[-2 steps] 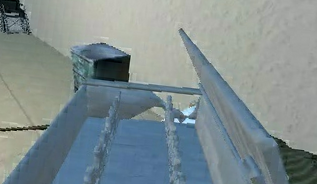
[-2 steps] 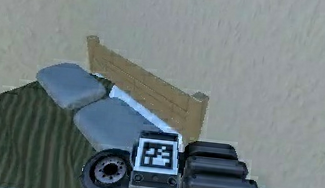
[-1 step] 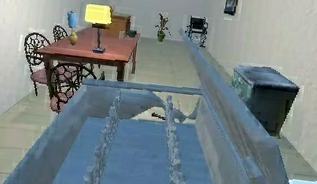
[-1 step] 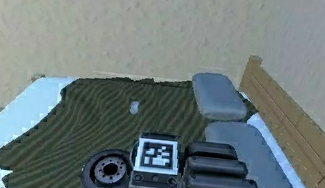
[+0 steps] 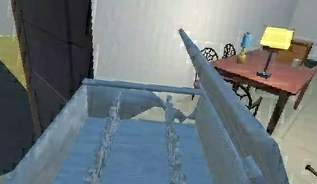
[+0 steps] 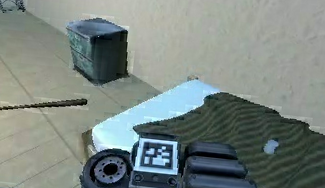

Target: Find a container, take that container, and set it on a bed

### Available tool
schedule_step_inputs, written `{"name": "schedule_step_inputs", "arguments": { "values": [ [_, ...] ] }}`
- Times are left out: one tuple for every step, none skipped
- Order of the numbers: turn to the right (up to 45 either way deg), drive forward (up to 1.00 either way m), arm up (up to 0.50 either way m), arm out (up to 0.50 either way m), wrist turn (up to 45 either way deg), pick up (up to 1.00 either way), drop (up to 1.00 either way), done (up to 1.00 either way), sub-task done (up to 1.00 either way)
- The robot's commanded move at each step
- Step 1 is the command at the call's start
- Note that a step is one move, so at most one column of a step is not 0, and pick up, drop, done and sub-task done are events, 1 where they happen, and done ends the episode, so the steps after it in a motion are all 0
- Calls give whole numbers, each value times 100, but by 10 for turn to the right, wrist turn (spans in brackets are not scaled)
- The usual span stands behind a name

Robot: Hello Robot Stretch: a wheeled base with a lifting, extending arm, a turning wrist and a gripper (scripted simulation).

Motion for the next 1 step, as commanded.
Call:
{"name": "schedule_step_inputs", "arguments": {
  "values": [
    [-30,0,0,0,0,0,0,0,0]
  ]
}}
